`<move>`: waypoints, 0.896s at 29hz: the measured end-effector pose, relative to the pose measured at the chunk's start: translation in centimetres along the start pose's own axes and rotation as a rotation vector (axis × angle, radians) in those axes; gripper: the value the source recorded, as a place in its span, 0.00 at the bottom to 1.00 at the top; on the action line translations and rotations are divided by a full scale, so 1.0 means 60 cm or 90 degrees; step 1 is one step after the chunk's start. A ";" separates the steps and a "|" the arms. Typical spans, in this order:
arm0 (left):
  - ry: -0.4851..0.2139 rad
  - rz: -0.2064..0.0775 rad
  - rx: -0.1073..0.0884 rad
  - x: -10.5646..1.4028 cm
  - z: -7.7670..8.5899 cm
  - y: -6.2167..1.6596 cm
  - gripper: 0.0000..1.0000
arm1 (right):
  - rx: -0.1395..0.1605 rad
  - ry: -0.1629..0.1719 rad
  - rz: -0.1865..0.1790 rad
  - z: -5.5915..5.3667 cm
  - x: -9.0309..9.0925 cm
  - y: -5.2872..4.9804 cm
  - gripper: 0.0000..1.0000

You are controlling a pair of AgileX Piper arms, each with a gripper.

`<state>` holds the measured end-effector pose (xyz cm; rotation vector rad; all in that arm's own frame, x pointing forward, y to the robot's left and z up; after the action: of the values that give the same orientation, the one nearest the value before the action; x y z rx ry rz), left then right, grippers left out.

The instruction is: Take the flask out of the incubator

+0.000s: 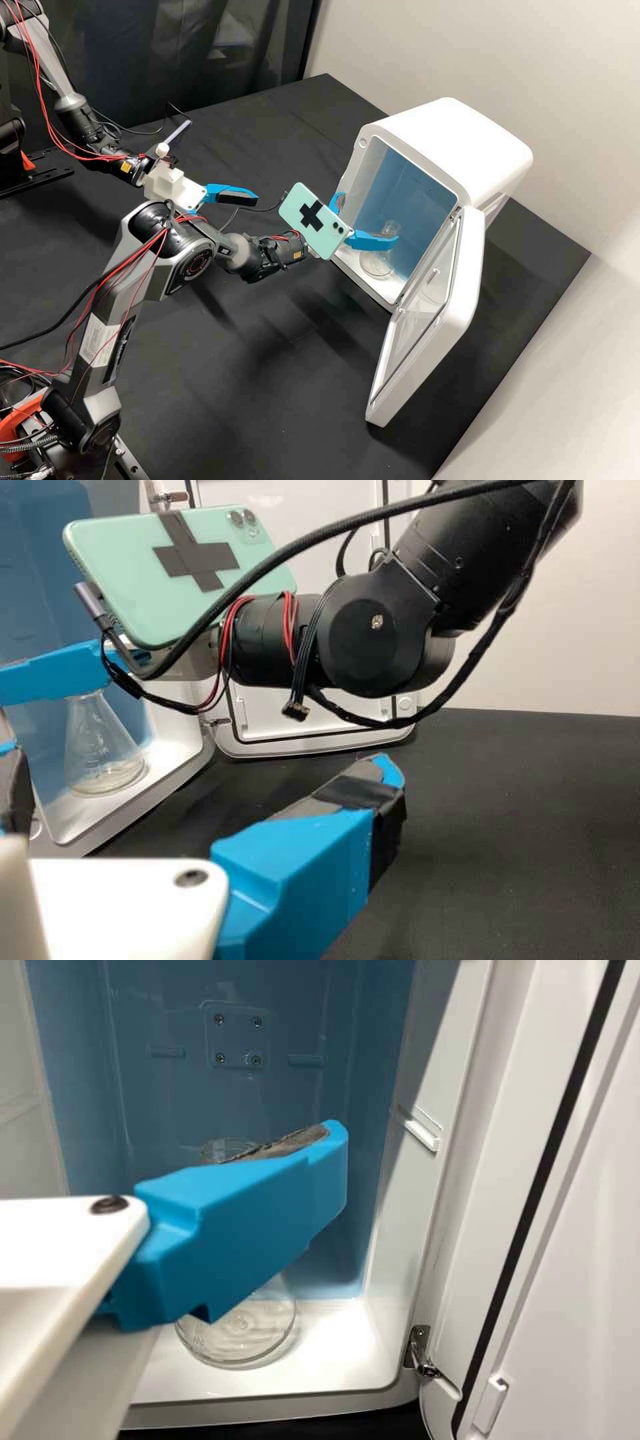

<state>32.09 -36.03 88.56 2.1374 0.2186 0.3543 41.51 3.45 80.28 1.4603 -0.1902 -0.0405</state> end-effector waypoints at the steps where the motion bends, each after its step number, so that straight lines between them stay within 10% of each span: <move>1: 0.000 0.000 0.000 0.000 0.000 0.000 1.00 | 0.000 -0.001 -0.001 0.001 -0.001 -0.001 1.00; 26: -0.008 -0.001 0.001 0.000 0.006 -0.001 1.00 | 0.025 -0.066 -0.020 0.046 -0.029 0.021 1.00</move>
<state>32.22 -36.29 88.31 2.1409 0.2144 0.3396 39.24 1.12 81.62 1.5017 -0.2536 -0.1381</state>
